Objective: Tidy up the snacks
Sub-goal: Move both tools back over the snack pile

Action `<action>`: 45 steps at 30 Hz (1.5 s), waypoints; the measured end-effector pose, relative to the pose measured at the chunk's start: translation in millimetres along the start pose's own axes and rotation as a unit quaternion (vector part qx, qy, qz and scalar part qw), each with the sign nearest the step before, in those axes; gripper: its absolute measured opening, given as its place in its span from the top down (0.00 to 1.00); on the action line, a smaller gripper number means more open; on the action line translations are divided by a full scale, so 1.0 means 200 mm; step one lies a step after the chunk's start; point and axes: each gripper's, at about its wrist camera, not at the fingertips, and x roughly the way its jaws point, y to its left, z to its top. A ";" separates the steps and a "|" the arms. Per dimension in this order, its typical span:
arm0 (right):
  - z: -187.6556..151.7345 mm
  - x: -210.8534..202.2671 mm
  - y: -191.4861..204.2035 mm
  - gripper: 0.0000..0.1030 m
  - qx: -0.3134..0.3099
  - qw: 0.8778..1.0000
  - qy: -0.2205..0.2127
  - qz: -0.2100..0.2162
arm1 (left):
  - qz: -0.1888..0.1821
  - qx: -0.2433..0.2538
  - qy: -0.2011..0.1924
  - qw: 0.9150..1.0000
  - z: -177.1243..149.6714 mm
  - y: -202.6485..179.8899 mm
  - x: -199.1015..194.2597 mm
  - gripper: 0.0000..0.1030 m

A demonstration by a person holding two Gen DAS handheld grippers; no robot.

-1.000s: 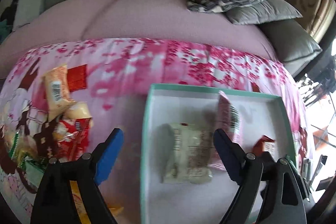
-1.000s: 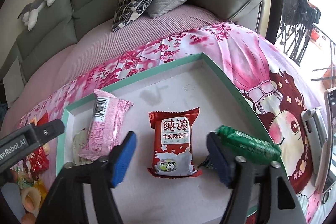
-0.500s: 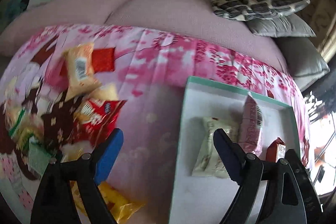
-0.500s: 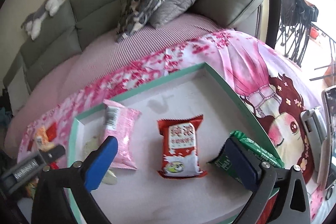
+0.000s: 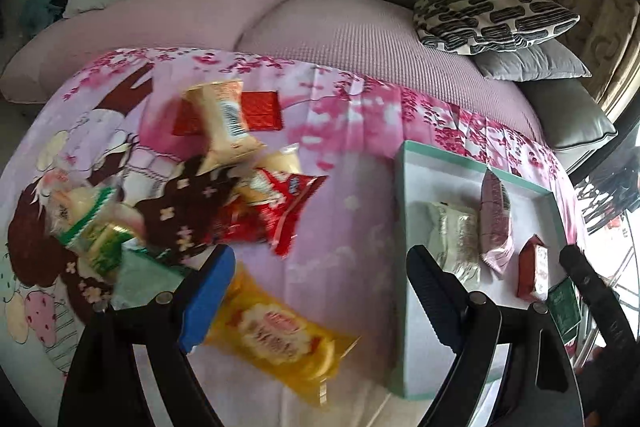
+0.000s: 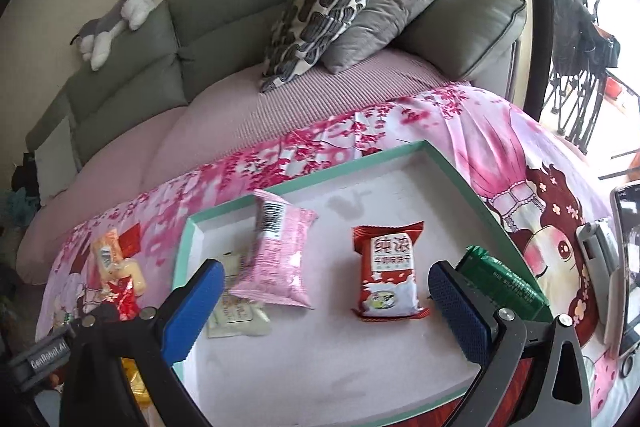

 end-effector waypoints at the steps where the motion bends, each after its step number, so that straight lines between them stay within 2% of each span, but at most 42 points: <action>1: -0.01 0.00 0.02 0.00 -0.003 1.000 0.002 0.002 | 0.005 0.001 -0.005 1.000 -0.02 0.02 -0.02 0.15; 5: -0.04 -0.02 0.10 0.00 -0.025 1.000 0.003 0.013 | 0.010 0.003 -0.018 1.000 -0.05 0.09 -0.07 0.15; 10: -0.09 -0.04 0.21 0.00 -0.048 0.998 -0.005 0.038 | -0.021 -0.036 0.002 0.999 -0.08 0.22 -0.10 0.15; 16: -0.13 -0.04 0.37 0.00 -0.084 0.994 -0.015 0.066 | -0.001 -0.070 -0.058 0.996 -0.06 0.38 -0.22 0.15; 19: -0.16 -0.03 0.47 0.00 -0.122 0.990 -0.014 0.069 | 0.006 -0.086 -0.073 0.994 -0.05 0.46 -0.26 0.15; 22: -0.20 -0.02 0.57 0.00 -0.144 0.986 -0.009 0.079 | 0.058 -0.095 -0.068 0.992 -0.04 0.56 -0.27 0.15; 27: -0.24 -0.07 0.71 0.00 -0.159 0.979 -0.011 0.124 | 0.064 -0.148 -0.056 0.985 -0.04 0.77 -0.31 0.15; 29: -0.26 -0.09 0.76 0.00 -0.167 0.976 -0.008 0.139 | 0.076 -0.156 -0.055 0.983 -0.05 0.81 -0.32 0.15; 33: -0.29 -0.10 0.85 0.00 -0.178 0.971 0.014 0.158 | 0.102 -0.172 -0.023 0.980 -0.08 0.90 -0.31 0.15; 36: -0.33 -0.06 0.90 0.00 -0.195 0.968 0.038 0.152 | 0.098 -0.187 0.003 0.977 -0.10 0.95 -0.27 0.15; 40: -0.41 0.02 0.97 0.00 -0.218 0.961 0.082 0.150 | 0.074 -0.200 0.028 0.977 -0.12 0.96 -0.23 0.15; 45: -0.51 0.08 1.05 0.00 -0.256 0.949 0.110 0.148 | 0.052 -0.197 0.061 0.977 -0.14 0.92 -0.14 0.15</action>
